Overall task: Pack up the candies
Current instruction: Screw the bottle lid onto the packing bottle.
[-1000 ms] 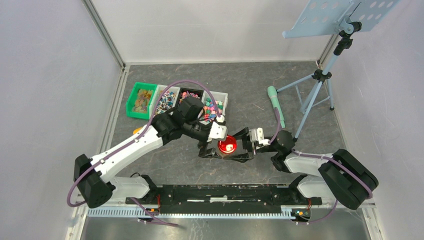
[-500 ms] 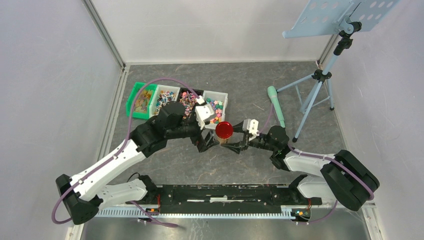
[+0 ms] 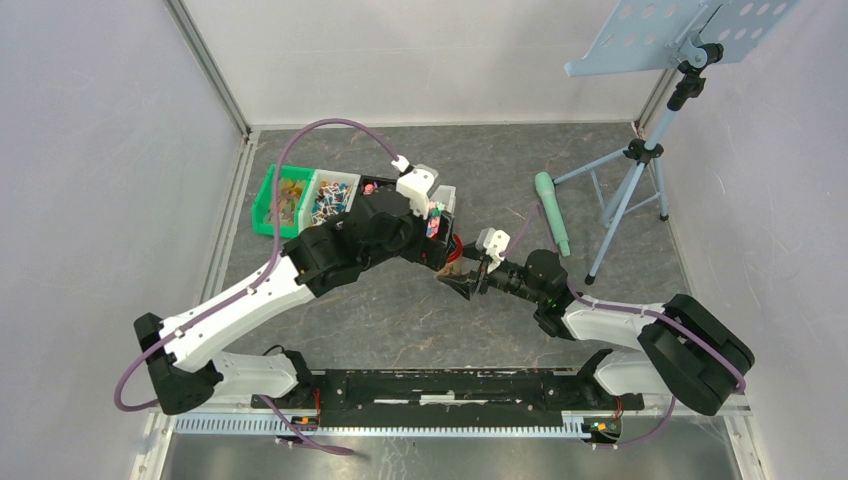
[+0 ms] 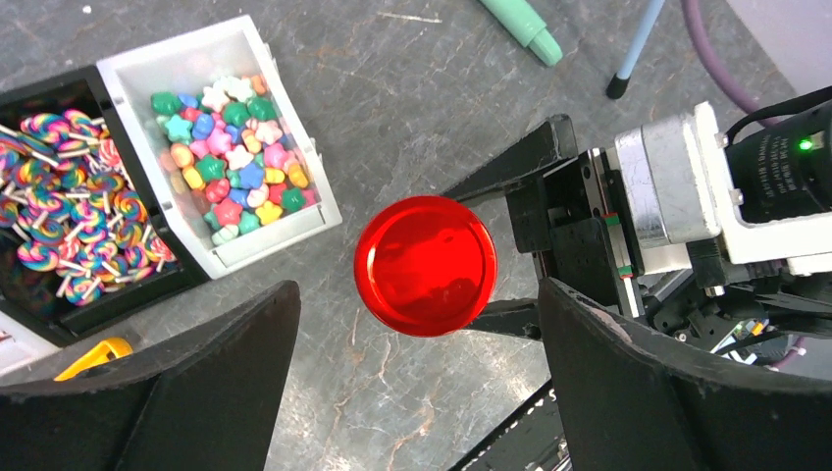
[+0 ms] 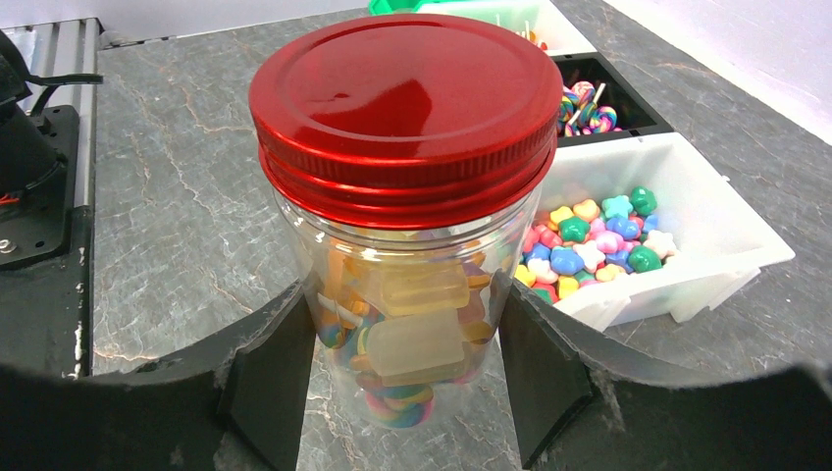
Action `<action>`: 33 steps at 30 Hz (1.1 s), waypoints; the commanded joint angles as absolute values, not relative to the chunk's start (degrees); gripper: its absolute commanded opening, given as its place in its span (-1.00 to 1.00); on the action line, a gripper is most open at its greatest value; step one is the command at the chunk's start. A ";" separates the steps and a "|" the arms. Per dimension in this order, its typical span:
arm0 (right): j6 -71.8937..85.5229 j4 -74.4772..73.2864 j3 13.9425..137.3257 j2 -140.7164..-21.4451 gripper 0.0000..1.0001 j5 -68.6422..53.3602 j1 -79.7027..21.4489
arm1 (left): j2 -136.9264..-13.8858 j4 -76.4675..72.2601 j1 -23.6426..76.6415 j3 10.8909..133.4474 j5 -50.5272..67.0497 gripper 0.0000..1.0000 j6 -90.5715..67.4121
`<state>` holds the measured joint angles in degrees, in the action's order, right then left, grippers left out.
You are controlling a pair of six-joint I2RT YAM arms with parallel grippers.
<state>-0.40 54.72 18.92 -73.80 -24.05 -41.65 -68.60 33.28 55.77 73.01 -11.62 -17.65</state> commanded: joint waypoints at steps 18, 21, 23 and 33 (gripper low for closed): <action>-0.09 58.08 21.82 -73.32 -0.25 -23.47 -42.74 | -73.82 28.22 58.57 71.38 -18.99 0.72 -24.79; -0.09 58.01 21.81 -73.04 -0.25 -23.47 -42.78 | -73.76 28.29 58.62 70.81 -19.25 0.67 -24.70; -0.09 58.05 21.74 -72.95 -0.25 -23.48 -42.86 | -73.68 28.38 58.60 70.26 -19.08 0.62 -24.61; -1.58 60.95 20.26 -72.69 -0.26 -27.24 -42.89 | -71.43 24.74 58.32 66.26 -13.26 0.12 -18.95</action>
